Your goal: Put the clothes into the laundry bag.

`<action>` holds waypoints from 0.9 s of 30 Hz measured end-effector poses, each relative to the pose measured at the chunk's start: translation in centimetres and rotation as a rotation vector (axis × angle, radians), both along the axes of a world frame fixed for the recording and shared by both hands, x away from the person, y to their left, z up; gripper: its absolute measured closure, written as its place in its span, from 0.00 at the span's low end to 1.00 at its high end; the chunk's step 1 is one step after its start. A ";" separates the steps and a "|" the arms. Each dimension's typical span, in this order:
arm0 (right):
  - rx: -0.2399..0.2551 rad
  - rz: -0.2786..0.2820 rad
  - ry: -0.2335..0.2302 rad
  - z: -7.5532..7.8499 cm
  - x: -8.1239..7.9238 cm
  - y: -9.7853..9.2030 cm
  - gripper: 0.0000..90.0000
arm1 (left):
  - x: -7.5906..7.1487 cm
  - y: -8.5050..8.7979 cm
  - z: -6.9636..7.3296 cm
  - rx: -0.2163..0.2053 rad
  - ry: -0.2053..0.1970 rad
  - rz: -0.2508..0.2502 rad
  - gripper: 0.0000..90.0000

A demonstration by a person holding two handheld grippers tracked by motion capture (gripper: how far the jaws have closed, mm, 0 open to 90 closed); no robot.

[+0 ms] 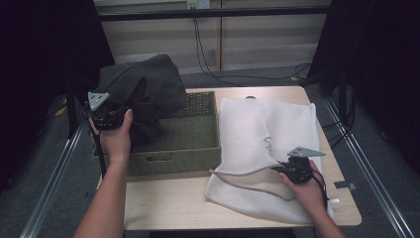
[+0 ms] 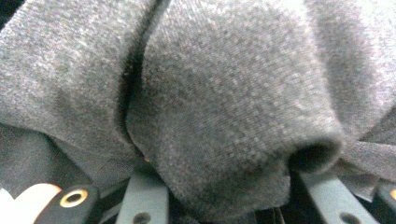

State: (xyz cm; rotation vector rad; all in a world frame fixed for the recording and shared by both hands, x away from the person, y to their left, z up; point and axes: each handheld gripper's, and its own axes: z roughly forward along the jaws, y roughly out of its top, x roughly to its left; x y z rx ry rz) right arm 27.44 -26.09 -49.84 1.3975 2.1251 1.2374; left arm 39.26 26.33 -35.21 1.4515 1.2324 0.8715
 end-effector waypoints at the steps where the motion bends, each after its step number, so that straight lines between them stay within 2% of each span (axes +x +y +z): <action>1: 0.001 -0.001 -0.001 0.0 0.0 0.0 0.97 | -0.1 -0.1 0.2 -0.003 -0.009 0.007 0.73; 6: 0.002 -0.002 -0.002 0.0 0.0 0.0 0.97 | -1.3 -0.7 2.0 0.001 -0.067 0.013 0.73; 10: 0.002 -0.003 -0.002 0.0 0.0 0.0 0.98 | -2.3 -1.1 3.1 -0.004 -0.093 -0.012 0.73; 15: 0.002 -0.004 -0.004 -0.1 0.1 0.0 0.98 | -3.9 -1.3 4.3 -0.006 -0.107 -0.034 0.73; 20: 0.004 0.001 -0.005 -0.1 0.1 0.0 0.98 | -6.3 -1.4 5.5 -0.015 -0.120 -0.046 0.73; 24: 0.004 -0.001 -0.007 -0.1 0.2 0.1 0.98 | -8.4 -1.3 5.8 -0.039 -0.124 -0.064 0.73; 27: 0.003 0.000 -0.007 -0.1 0.2 0.1 0.99 | -10.1 -1.5 5.7 -0.020 -0.113 -0.070 0.73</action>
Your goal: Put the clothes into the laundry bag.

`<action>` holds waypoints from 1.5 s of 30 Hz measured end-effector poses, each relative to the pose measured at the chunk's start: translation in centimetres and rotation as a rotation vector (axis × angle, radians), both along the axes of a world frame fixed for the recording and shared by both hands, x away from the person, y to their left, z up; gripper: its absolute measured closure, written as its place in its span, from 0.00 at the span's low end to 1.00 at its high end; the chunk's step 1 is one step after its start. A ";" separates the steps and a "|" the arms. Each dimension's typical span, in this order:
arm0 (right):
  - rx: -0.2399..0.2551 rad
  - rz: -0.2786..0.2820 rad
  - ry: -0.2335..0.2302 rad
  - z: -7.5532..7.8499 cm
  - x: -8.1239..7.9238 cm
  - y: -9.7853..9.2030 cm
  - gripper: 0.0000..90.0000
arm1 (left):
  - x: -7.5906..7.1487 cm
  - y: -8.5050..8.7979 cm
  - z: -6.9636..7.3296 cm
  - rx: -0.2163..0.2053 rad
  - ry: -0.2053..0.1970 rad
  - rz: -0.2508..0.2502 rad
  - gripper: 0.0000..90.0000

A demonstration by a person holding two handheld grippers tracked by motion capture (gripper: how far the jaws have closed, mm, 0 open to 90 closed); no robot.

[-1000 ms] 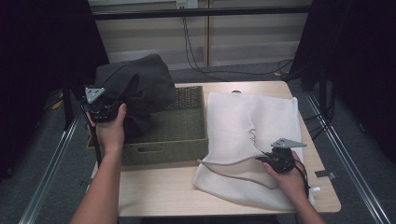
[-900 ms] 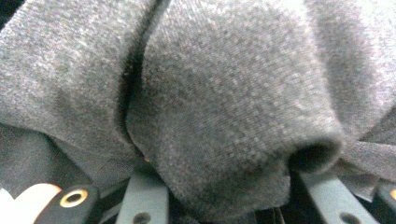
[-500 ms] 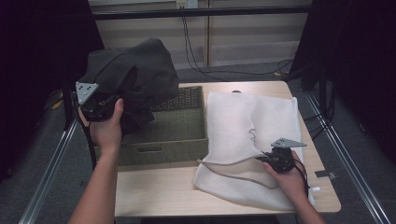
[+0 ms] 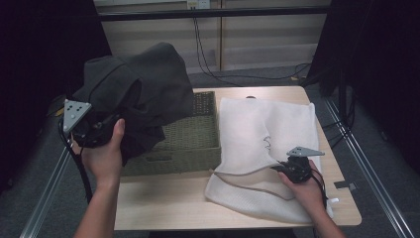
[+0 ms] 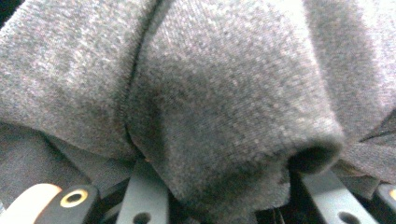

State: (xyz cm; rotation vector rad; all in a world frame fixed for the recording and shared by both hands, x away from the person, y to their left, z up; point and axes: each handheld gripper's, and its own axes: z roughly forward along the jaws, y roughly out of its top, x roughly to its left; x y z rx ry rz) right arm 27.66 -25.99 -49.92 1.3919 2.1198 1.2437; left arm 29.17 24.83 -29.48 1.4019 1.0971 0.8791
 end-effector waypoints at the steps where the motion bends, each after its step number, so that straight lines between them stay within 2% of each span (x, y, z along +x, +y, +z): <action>1: 0.000 0.000 0.001 0.0 0.0 0.0 0.99 | -0.5 -0.1 -0.1 -0.001 0.006 0.002 0.73; 13: 0.001 0.002 -0.002 -0.1 0.1 0.1 0.99 | -6.1 -1.1 -1.5 -0.002 0.042 -0.065 0.73; 16: 0.001 0.002 -0.001 -0.1 0.1 0.1 0.99 | -7.9 -1.5 -1.6 -0.017 0.047 -0.102 0.73; 18: 0.000 0.002 -0.001 -0.1 0.1 0.1 0.99 | -9.1 -2.0 -1.5 -0.023 0.049 -0.133 0.73; 22: -0.001 0.001 -0.001 -0.1 0.1 0.1 0.99 | -11.7 -3.2 -1.5 0.009 0.064 -0.215 0.73; 24: -0.003 0.000 -0.002 -0.1 0.1 0.1 0.99 | -13.0 -4.0 -1.6 0.038 0.075 -0.266 0.73; 26: 0.001 -0.002 0.000 -0.1 0.1 0.1 0.99 | -13.7 -4.6 -2.0 0.018 0.100 -0.316 0.73; 27: 0.001 -0.002 -0.001 -0.1 0.1 0.1 0.99 | -14.0 -4.9 -2.4 -0.006 0.135 -0.355 0.73; 29: -0.001 -0.004 0.000 -0.1 0.1 0.2 0.99 | -14.0 -5.3 -3.3 -0.051 0.185 -0.405 0.73; 30: -0.001 -0.005 0.000 -0.1 0.0 0.2 0.99 | -13.7 -5.8 -4.1 -0.056 0.219 -0.432 0.73; 33: -0.001 -0.008 -0.004 0.0 0.1 0.3 0.99 | -12.6 -6.9 -6.4 -0.013 0.281 -0.431 0.73; 35: 0.002 -0.009 -0.002 0.0 0.0 0.3 0.99 | -10.7 -7.2 -9.1 -0.025 0.335 -0.423 0.72; 36: 0.001 -0.009 -0.002 0.0 0.0 0.3 0.99 | -9.7 -7.2 -10.3 -0.047 0.384 -0.419 0.72; 38: 0.004 -0.006 -0.002 0.0 0.0 0.3 0.99 | -7.9 -7.5 -12.7 -0.040 0.456 -0.424 0.72; 39: 0.005 -0.004 -0.004 0.0 0.1 0.2 0.99 | -7.4 -7.8 -13.6 -0.027 0.477 -0.414 0.72; 41: 0.007 -0.003 -0.004 0.0 0.0 0.2 0.99 | -6.7 -8.8 -15.0 0.064 0.489 -0.420 0.71; 44: 0.001 -0.001 0.002 0.0 0.0 0.3 0.99 | -5.5 -9.6 -16.4 0.108 0.548 -0.462 0.69; 45: -0.002 0.001 0.001 0.0 0.0 0.3 0.99 | -5.2 -9.7 -16.7 0.098 0.563 -0.469 0.68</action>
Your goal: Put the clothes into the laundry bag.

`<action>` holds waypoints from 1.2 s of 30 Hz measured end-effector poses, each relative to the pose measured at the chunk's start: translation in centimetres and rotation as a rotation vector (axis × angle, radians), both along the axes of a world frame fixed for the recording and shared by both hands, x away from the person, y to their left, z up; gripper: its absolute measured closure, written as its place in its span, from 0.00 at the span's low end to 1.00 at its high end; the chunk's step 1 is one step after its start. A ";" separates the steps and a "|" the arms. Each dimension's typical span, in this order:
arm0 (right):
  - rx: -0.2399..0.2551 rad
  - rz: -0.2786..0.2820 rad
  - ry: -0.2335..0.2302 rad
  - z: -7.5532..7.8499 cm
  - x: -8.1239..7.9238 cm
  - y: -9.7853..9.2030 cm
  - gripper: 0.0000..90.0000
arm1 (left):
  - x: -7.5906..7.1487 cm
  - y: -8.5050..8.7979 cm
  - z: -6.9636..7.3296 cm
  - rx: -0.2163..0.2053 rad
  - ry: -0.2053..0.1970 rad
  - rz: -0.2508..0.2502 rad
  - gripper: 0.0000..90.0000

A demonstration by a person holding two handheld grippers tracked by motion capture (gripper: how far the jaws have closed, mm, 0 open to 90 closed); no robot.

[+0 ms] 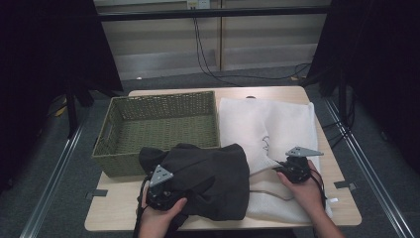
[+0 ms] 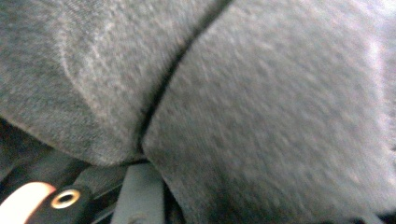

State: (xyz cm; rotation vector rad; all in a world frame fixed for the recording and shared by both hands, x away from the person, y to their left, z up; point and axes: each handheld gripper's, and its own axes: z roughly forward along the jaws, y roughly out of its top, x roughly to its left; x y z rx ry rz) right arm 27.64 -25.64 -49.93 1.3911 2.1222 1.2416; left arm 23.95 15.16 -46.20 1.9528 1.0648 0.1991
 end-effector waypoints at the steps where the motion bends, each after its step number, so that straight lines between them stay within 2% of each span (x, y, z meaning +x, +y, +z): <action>1: -0.001 0.000 0.000 0.0 0.0 0.1 0.99 | 0.2 0.1 -0.2 -0.017 0.011 0.006 0.67; 6: 0.002 0.006 -0.004 0.2 -0.2 0.0 0.99 | -0.1 0.5 0.1 -0.026 0.017 -0.002 0.64; 12: -0.022 0.008 0.001 0.5 -0.4 0.0 0.99 | -0.2 0.8 0.4 -0.036 0.041 -0.047 0.63; 16: -0.009 0.006 0.007 0.6 -0.5 -0.2 0.99 | -0.9 0.9 1.1 -0.047 -0.009 -0.063 0.47; 18: -0.002 0.012 0.006 0.6 -0.5 -0.4 0.99 | -1.2 1.1 1.7 -0.062 -0.017 -0.069 0.37; 20: -0.001 0.010 0.012 0.6 -0.5 -0.4 0.99 | -1.3 1.4 2.4 -0.059 -0.021 -0.079 0.29; 24: -0.002 0.005 0.019 0.6 -0.6 -0.5 0.99 | -1.1 2.5 3.8 -0.116 -0.030 -0.096 0.19; 29: -0.004 0.004 0.024 0.6 -0.7 -0.5 0.99 | -1.2 3.8 5.5 -0.177 -0.074 -0.102 0.13; 31: -0.004 0.004 0.024 0.6 -0.7 -0.5 0.99 | -1.2 4.1 6.2 -0.186 -0.093 -0.103 0.13; 36: -0.005 0.004 0.026 0.6 -0.7 -0.5 0.99 | -0.7 2.8 7.7 -0.185 -0.134 -0.120 0.13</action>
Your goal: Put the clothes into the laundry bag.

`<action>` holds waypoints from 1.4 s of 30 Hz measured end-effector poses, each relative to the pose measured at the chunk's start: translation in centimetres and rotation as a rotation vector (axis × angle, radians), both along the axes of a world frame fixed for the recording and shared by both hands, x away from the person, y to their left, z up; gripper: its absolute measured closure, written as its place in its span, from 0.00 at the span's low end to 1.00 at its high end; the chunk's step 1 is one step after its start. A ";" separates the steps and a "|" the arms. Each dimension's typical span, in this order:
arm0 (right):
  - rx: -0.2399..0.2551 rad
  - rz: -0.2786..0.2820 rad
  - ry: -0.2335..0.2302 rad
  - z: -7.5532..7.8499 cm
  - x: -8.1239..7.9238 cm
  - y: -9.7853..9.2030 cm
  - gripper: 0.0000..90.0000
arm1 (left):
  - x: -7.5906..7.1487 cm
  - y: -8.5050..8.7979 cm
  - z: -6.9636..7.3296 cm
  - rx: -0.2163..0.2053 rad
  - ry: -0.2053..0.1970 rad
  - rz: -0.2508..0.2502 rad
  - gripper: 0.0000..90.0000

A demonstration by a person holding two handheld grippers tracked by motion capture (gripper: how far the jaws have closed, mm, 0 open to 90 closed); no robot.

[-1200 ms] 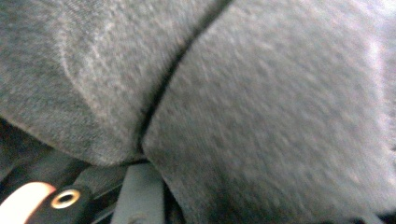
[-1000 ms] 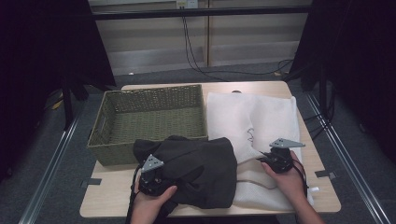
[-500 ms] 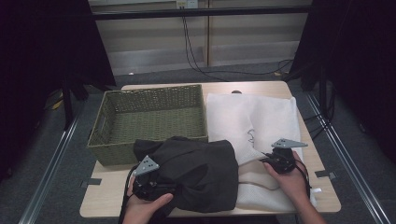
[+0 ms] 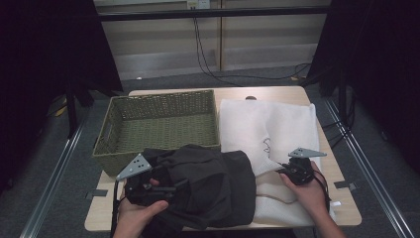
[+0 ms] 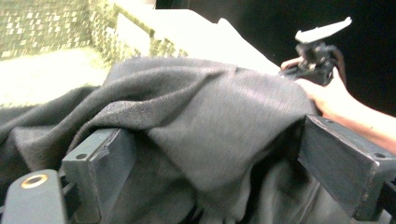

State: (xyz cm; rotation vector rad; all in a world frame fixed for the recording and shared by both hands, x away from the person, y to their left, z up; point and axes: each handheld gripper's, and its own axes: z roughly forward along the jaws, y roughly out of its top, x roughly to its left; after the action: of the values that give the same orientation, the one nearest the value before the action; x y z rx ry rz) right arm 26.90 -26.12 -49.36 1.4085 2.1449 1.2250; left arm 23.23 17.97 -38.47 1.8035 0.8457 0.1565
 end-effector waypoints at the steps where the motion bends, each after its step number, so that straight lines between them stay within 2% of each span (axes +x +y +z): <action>1: 0.000 0.000 0.002 0.0 0.0 0.0 0.99 | 0.1 -0.3 0.3 -0.003 -0.006 -0.006 0.13; 6: -0.008 -0.009 0.009 0.1 -0.2 0.0 0.99 | 0.8 -2.3 2.3 -0.012 -0.086 -0.024 0.15; 9: -0.016 -0.014 0.014 0.1 -0.3 0.0 0.99 | 1.4 -3.7 3.2 -0.037 -0.106 -0.049 0.16; 11: -0.019 -0.026 0.017 0.2 -0.3 -0.1 0.99 | 2.0 -5.1 3.3 -0.028 -0.110 -0.084 0.17; 13: -0.010 -0.032 0.023 0.2 -0.3 -0.4 0.99 | 2.7 -6.5 2.9 -0.004 -0.113 -0.098 0.18; 14: -0.004 -0.034 0.025 0.2 -0.3 -0.6 0.99 | 3.0 -7.2 2.4 -0.001 -0.105 -0.109 0.20; 15: 0.001 -0.035 0.028 0.1 -0.3 -0.6 0.99 | 3.5 -7.9 1.8 0.000 -0.080 -0.129 0.21; 16: 0.002 -0.033 0.030 0.1 -0.3 -0.7 0.99 | 3.8 -8.4 1.3 0.018 -0.061 -0.145 0.21; 20: 0.003 -0.030 0.030 0.0 -0.4 -0.6 0.99 | 5.1 -10.7 -2.6 0.114 0.033 -0.200 0.15; 23: 0.003 -0.030 0.032 0.0 -0.4 -0.7 0.99 | 5.0 -11.5 -5.0 0.185 0.062 -0.217 0.12; 25: 0.005 -0.028 0.031 -0.1 -0.3 -0.6 0.99 | 4.9 -11.9 -6.0 0.243 0.090 -0.237 0.08; 27: 0.005 -0.028 0.035 -0.1 -0.3 -0.5 0.99 | 4.7 -12.4 -7.2 0.319 0.108 -0.269 0.06; 29: 0.003 -0.030 0.034 -0.2 -0.2 -0.2 0.99 | 4.6 -12.9 -8.1 0.406 0.117 -0.278 0.06; 30: 0.000 -0.031 0.039 -0.1 -0.3 -0.2 0.99 | 4.5 -13.2 -8.4 0.481 0.097 -0.298 0.10; 31: -0.003 -0.026 0.035 -0.2 -0.2 -0.1 0.99 | 4.2 -13.5 -8.3 0.540 0.081 -0.290 0.16; 32: -0.006 -0.032 0.037 -0.2 -0.2 0.0 0.99 | 4.2 -13.7 -8.2 0.568 0.086 -0.299 0.23; 33: -0.006 -0.031 0.039 -0.2 -0.2 0.0 0.99 | 4.1 -13.7 -8.1 0.574 0.079 -0.303 0.36; 34: -0.006 -0.031 0.037 -0.3 -0.1 0.0 0.99 | 4.1 -13.6 -8.0 0.572 0.085 -0.311 0.51; 35: -0.007 -0.035 0.038 -0.3 -0.1 -0.1 0.99 | 4.3 -13.3 -7.8 0.540 0.117 -0.320 0.66; 36: -0.008 -0.038 0.038 -0.3 -0.1 -0.1 0.99 | 4.0 -13.2 -8.0 0.451 0.135 -0.267 0.74; 37: -0.010 -0.039 0.039 -0.3 -0.1 -0.1 0.99 | 4.3 -12.4 -7.7 0.460 0.118 -0.311 0.79; 38: -0.015 -0.041 0.038 -0.3 -0.1 -0.2 0.99 | 4.3 -12.1 -7.5 0.402 0.132 -0.295 0.81; 39: -0.018 -0.042 0.038 -0.3 -0.1 -0.2 0.99 | 4.4 -11.3 -7.0 0.327 0.139 -0.294 0.82; 40: -0.019 -0.044 0.038 -0.3 -0.1 -0.3 0.99 | 4.5 -10.8 -6.6 0.293 0.147 -0.290 0.82; 42: -0.021 -0.051 0.041 -0.4 0.0 -0.5 0.99 | 4.7 -9.2 -5.0 0.184 0.148 -0.273 0.82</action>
State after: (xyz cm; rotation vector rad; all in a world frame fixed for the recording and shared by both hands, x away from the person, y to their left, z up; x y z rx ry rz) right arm 26.95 -26.58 -49.73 1.4830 2.1283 1.1610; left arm 27.89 8.76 -43.51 2.1045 0.6960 -0.0787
